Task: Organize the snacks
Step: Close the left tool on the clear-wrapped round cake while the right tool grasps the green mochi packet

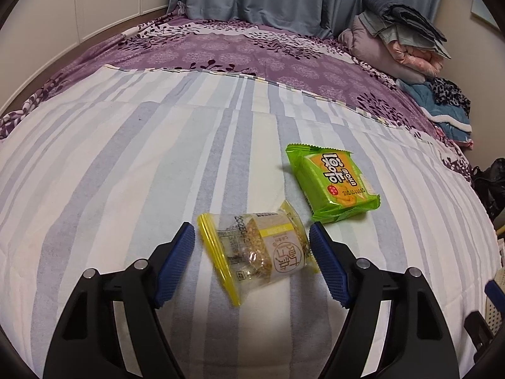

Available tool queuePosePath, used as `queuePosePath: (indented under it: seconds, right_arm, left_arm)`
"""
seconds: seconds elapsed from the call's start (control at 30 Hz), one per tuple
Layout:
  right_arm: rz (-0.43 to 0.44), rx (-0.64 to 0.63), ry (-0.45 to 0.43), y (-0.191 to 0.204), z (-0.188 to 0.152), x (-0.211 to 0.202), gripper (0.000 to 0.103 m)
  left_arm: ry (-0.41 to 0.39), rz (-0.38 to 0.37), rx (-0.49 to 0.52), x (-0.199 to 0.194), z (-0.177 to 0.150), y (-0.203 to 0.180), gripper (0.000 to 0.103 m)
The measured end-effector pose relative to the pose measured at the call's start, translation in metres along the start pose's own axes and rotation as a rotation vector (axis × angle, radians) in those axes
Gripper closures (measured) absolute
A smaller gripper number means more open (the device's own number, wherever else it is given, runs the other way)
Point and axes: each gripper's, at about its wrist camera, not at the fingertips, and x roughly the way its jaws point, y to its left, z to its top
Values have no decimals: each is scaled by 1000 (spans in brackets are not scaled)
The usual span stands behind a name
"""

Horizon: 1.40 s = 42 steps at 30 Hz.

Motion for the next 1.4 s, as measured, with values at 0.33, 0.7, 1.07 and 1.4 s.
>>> queuePosePath:
  seconds: [0.33, 0.7, 1.07, 1.4]
  right_arm:
    - [94, -60, -19, 43, 43, 51, 17]
    - [177, -113, 29, 90, 79, 104, 17]
    - [188, -179, 90, 115, 92, 139, 17]
    - [229, -137, 119, 103, 86, 139, 43]
  left_arm:
    - [-14, -61, -21, -5, -3, 6, 44]
    - [-82, -62, -55, -26, 5, 23, 49]
    - [-82, -61, -124, -24, 7, 45, 49]
    - [-66, -75, -99, -18, 5, 40, 26]
